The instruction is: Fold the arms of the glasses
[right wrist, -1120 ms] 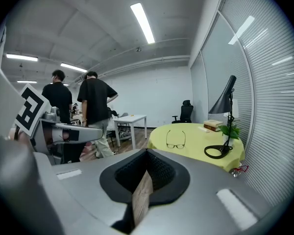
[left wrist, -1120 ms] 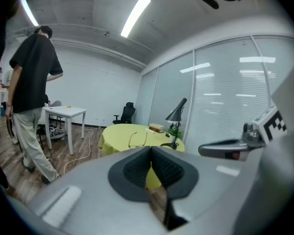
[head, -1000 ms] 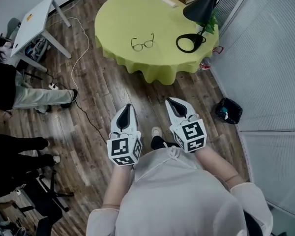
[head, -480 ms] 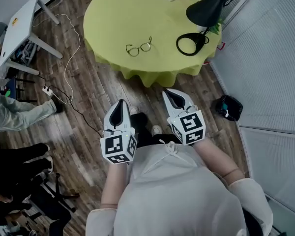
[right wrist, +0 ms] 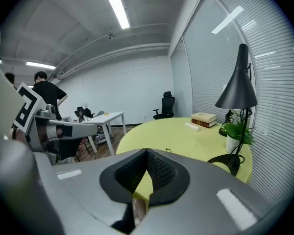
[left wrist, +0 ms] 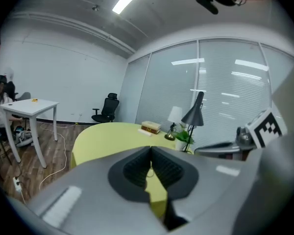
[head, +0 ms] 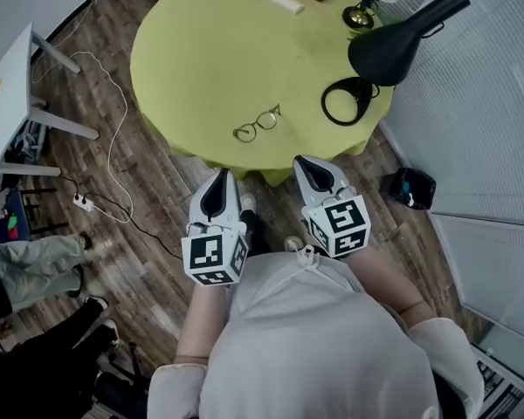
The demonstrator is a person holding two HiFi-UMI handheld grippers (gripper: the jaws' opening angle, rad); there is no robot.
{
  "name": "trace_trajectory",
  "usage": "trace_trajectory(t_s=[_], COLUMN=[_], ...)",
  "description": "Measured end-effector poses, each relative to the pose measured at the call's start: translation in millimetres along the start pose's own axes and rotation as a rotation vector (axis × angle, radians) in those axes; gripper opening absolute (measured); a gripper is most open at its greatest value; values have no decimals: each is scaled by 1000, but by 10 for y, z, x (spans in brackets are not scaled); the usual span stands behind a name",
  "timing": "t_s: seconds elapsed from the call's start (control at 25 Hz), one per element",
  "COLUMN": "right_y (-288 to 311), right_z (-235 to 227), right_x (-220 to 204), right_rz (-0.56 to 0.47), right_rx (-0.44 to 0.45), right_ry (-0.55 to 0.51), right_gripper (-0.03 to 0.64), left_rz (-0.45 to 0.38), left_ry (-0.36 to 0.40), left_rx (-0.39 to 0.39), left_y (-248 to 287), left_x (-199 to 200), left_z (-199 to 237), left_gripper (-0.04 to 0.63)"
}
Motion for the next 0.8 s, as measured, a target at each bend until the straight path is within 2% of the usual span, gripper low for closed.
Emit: trace_trajectory(t_s=[0.24,0.48,0.64,0.8], right_y=[750,1002,1104,1275], right_z=[58,87,-32,-193], right_x=[259,356,428,486], right_rz=[6,30,63,106], right_rx=[-84,-129,-135,-133], right_ry=[50,47,30,-41], right_gripper=[-2,-2,-2,-2], left_rz=[60,105,108,127], left_ry=[14,1,-40,-55], left_rx=[-110,-203,-221,-178], left_y=[693,1019,1164,1288], left_x=[-5,-96,-82,-107], left_z=[645,895,925,1023], left_gripper=[6,6,6,6])
Point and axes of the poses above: the fingertips, and each gripper's own axes: y forward along the fingers, z to its left, x out of its top, the point moved 3 cm from there along -y, backward along the fingers, and after that the axes turned 14 degrees about y, right-handed, at the moved point
